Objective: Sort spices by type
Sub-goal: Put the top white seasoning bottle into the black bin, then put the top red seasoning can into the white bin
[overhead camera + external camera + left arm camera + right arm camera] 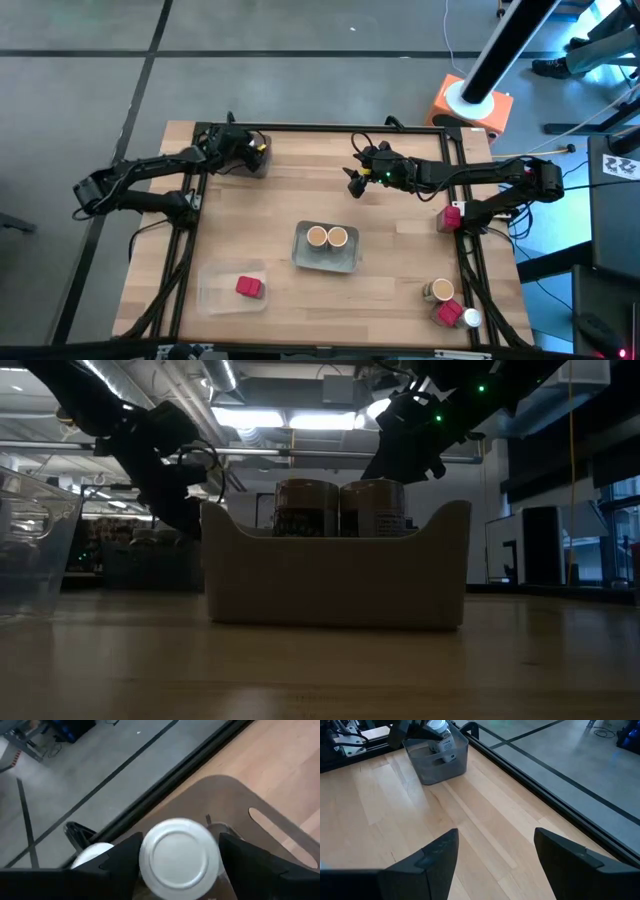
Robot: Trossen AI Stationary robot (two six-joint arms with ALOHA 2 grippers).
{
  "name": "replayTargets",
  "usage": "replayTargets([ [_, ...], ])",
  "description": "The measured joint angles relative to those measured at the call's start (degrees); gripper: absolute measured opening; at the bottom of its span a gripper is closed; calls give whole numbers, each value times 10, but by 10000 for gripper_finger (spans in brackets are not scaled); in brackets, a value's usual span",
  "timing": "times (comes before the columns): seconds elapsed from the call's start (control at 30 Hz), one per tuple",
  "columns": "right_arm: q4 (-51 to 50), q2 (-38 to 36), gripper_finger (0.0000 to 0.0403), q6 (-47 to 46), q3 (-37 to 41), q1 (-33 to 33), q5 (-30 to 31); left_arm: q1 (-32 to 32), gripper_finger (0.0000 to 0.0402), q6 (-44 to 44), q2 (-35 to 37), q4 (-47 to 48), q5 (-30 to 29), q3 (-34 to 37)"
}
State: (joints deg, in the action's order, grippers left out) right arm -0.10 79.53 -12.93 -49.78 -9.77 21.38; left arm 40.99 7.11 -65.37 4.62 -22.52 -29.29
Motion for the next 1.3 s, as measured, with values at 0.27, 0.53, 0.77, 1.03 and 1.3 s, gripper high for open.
replayTargets([
  [0.27,0,0,259,0,0,0,0,-1,262,5,54,68,-7,-60],
  [0.53,0,0,259,0,0,0,0,-69,263,-22,159,92,82,-88],
  [0.77,0,0,259,0,0,0,0,-207,263,-61,188,97,155,-88],
  [1.03,0,2,259,-4,0,0,0,-346,263,-68,157,53,150,-54],
  [1.3,18,0,259,5,0,18,-15,-418,263,-69,130,-57,149,35],
])
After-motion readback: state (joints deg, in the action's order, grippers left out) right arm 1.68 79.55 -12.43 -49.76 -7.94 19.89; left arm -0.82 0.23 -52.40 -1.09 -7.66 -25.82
